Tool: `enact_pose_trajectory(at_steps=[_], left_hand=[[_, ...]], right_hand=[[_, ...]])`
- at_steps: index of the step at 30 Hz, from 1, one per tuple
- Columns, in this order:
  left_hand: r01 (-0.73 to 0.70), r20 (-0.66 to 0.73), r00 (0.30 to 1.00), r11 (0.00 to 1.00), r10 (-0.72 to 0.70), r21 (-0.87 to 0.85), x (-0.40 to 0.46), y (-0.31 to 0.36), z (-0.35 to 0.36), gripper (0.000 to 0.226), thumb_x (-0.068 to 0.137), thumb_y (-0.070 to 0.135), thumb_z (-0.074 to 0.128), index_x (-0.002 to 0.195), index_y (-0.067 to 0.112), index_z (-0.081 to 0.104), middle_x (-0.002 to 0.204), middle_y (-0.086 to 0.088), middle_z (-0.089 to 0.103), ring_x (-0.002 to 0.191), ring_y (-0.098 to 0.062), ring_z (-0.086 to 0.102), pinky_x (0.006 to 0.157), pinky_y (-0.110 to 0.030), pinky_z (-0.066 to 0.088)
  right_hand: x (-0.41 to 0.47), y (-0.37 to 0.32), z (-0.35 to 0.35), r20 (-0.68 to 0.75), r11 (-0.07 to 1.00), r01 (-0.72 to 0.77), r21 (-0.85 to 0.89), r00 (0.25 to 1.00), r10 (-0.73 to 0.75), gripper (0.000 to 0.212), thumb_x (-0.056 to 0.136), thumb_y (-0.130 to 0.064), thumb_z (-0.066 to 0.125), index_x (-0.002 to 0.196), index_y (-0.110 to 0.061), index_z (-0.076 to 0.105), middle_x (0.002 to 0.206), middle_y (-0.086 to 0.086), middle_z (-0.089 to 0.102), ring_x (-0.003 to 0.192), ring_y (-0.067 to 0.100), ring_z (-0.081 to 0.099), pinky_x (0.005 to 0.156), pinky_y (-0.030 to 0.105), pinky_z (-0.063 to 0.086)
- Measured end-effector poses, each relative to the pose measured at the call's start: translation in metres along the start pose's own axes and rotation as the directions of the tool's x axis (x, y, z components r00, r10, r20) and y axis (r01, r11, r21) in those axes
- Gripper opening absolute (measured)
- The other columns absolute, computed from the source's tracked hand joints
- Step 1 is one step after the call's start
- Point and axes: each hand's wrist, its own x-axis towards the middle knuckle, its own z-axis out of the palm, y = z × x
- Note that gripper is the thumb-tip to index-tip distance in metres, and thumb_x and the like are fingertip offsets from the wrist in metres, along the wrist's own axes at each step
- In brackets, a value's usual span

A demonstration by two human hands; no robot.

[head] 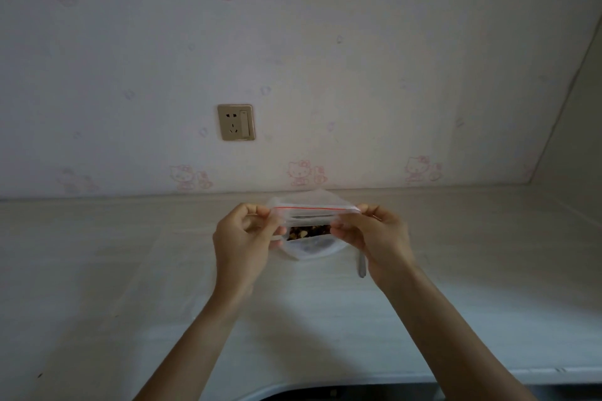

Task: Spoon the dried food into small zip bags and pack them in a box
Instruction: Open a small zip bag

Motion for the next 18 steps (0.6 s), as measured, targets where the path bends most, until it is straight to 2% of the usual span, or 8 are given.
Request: enact_pose_trajectory(at_steps=[3, 5, 8, 10, 13, 15, 18], left_hand=[[0.218, 0.069, 0.976, 0.954, -0.208, -0.208, -0.003, 0.005, 0.001, 0.016, 0.086, 0.013, 0.082, 0.094, 0.003, 0.073, 0.082, -0.015, 0.079, 0.077, -0.024, 0.079, 0.062, -0.027, 0.062], [0.339, 0.139, 0.94, 0.887, -0.31, -0.313, -0.003, 0.008, -0.001, 0.016, 0.084, 0.012, 0.081, 0.097, 0.003, 0.076, 0.088, -0.018, 0.079, 0.083, -0.025, 0.079, 0.066, -0.027, 0.062], [0.502, 0.302, 0.864, 0.738, -0.403, -0.451, -0.003, 0.012, -0.002, 0.015, 0.074, 0.01, 0.08, 0.087, 0.005, 0.081, 0.092, -0.018, 0.079, 0.086, -0.023, 0.08, 0.068, -0.029, 0.064], [0.594, 0.399, 0.804, 0.642, -0.441, -0.486, -0.002, 0.015, -0.003, 0.008, 0.073, 0.008, 0.077, 0.078, 0.006, 0.083, 0.09, -0.016, 0.079, 0.084, -0.022, 0.08, 0.068, -0.031, 0.065], [0.692, 0.492, 0.722, 0.517, -0.487, -0.504, 0.0, 0.017, -0.002, 0.012, 0.077, 0.007, 0.072, 0.07, 0.002, 0.081, 0.082, -0.014, 0.077, 0.075, -0.021, 0.079, 0.067, -0.037, 0.066], [0.718, 0.514, 0.696, 0.499, -0.501, -0.486, -0.001, 0.019, -0.001, 0.014, 0.079, 0.007, 0.07, 0.071, 0.002, 0.08, 0.075, -0.01, 0.07, 0.07, -0.02, 0.074, 0.066, -0.039, 0.066], [0.735, 0.518, 0.677, 0.514, -0.523, -0.442, -0.003, 0.02, 0.003, 0.014, 0.078, 0.011, 0.068, 0.072, 0.005, 0.079, 0.078, -0.007, 0.062, 0.074, -0.019, 0.064, 0.068, -0.038, 0.065]], right_hand=[[0.001, 0.0, -0.006, 0.05, 0.996, -0.078, 0.049, 0.996, 0.075, 0.012, 0.084, 0.011, 0.073, 0.089, 0.004, 0.064, 0.078, 0.026, 0.074, 0.071, 0.028, 0.077, 0.067, 0.031, 0.064], [0.003, 0.0, -0.009, 0.122, 0.984, -0.143, 0.106, 0.984, 0.13, 0.013, 0.085, 0.008, 0.071, 0.096, 0.008, 0.066, 0.081, 0.024, 0.076, 0.074, 0.026, 0.078, 0.067, 0.028, 0.063], [0.005, -0.003, -0.012, 0.211, 0.95, -0.257, 0.175, 0.953, 0.219, 0.018, 0.08, 0.0, 0.073, 0.096, 0.008, 0.069, 0.08, 0.018, 0.075, 0.074, 0.021, 0.078, 0.065, 0.024, 0.062], [0.006, -0.004, -0.013, 0.241, 0.921, -0.329, 0.209, 0.93, 0.277, 0.012, 0.082, -0.003, 0.074, 0.092, 0.002, 0.071, 0.081, 0.016, 0.075, 0.074, 0.021, 0.078, 0.063, 0.025, 0.062], [0.006, -0.002, -0.017, 0.309, 0.903, -0.382, 0.196, 0.898, 0.313, 0.011, 0.079, -0.014, 0.075, 0.088, -0.01, 0.071, 0.074, 0.007, 0.072, 0.071, 0.019, 0.077, 0.063, 0.029, 0.063], [0.005, 0.0, -0.018, 0.372, 0.919, -0.373, 0.127, 0.877, 0.304, 0.009, 0.083, -0.02, 0.072, 0.088, -0.013, 0.07, 0.07, 0.004, 0.068, 0.07, 0.017, 0.074, 0.069, 0.031, 0.064], [0.003, 0.005, -0.017, 0.429, 0.936, -0.346, 0.069, 0.857, 0.285, 0.017, 0.089, -0.025, 0.065, 0.083, -0.012, 0.073, 0.071, 0.006, 0.067, 0.074, 0.019, 0.072, 0.073, 0.036, 0.063]])
